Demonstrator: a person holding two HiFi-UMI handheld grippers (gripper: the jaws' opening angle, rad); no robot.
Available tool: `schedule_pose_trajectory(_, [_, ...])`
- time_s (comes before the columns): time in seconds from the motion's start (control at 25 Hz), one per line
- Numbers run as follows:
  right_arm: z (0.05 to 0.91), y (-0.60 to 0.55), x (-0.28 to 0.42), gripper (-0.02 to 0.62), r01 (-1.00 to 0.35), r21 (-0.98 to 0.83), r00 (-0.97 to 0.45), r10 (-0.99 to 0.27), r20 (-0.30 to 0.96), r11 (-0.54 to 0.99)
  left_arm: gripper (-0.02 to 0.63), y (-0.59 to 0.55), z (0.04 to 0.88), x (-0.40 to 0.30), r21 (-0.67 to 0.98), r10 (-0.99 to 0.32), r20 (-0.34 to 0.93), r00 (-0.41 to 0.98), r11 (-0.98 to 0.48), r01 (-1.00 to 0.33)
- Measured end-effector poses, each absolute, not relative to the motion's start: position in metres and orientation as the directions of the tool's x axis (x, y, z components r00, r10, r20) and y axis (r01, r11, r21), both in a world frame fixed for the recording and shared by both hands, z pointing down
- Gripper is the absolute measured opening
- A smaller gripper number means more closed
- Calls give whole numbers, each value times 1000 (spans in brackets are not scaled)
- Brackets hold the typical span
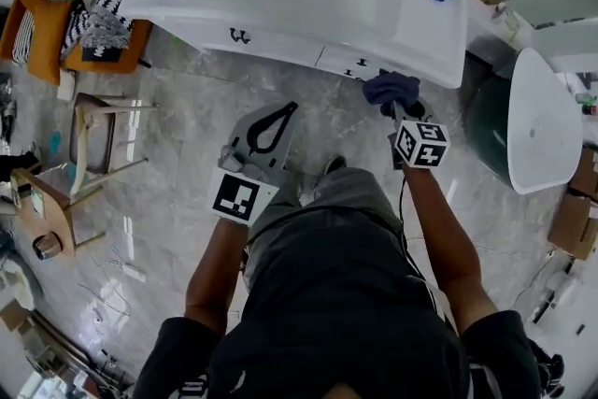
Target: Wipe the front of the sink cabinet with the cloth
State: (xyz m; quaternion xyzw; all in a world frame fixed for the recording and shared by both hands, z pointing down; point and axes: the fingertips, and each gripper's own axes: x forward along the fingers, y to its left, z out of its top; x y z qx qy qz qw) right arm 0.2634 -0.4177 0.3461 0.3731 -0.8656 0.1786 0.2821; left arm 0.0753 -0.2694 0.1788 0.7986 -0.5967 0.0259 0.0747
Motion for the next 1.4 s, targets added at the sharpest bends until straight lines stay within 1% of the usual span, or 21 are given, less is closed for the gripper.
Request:
schedule_pose_trajectory(0.08, [400,-433,262,38,-757,-103,-532,-517,671,645,5,-267,200,73,102,-953,134,272,-260,-960])
schedule_pose_trajectory(0.2, [467,-465,247,38,-791,-121,-493,-507,707,600,5,-259,245,55,121,-952,187,242,-222,-968])
schedule_pose_trajectory(0.32, [513,-496,206,38,-834,-134,-457,-535,711,535,5,-246,295,25,169,-950,244,193,-155,-973])
schedule_pose_trajectory(0.44, [546,-500,158,38,-875,-184,-429,-538,726,448,5,-237,331,2,188,-947,277,161,-111,-976])
schedule_pose_trajectory(0.6, [587,-466,101,38,-829,-299,-514,-433,740,473,5,-231,358,-9,205,-943,303,134,-73,-976])
schedule_pose_trajectory(0.64, [595,-467,102,38,-837,-320,-513,-433,741,445,5,-233,361,-8,206,-943,304,136,-74,-976])
schedule_pose_trajectory(0.72, [600,-483,128,38,-873,-351,-480,-471,740,337,4,-238,360,-4,203,-944,295,148,-89,-975])
schedule_pose_trajectory(0.84, [591,-514,205,38,-922,-339,-386,-538,750,189,4,-245,354,3,202,-947,276,165,-110,-973])
schedule_pose_trajectory(0.96, [585,-530,283,38,-958,-266,-279,-575,769,109,5,-247,355,8,214,-947,272,170,-113,-970])
schedule_pose_trajectory(1.0, [583,-532,298,38,-967,-228,-251,-580,775,115,5,-247,355,9,221,-947,271,171,-111,-969])
schedule_pose_trajectory(1.08, [581,-532,297,38,-972,-152,-230,-576,785,180,4,-247,356,13,229,-948,268,173,-111,-967])
schedule_pose_trajectory(1.2, [584,-520,252,38,-939,-20,-232,-588,775,344,5,-248,362,19,231,-944,274,185,-122,-965])
schedule_pose_trajectory(1.32, [592,-502,183,38,-817,129,-329,-638,696,563,5,-255,369,19,226,-943,275,188,-126,-966])
schedule_pose_trajectory(1.4, [597,-493,152,38,-755,168,-402,-650,645,634,4,-262,375,17,215,-948,266,178,-121,-969])
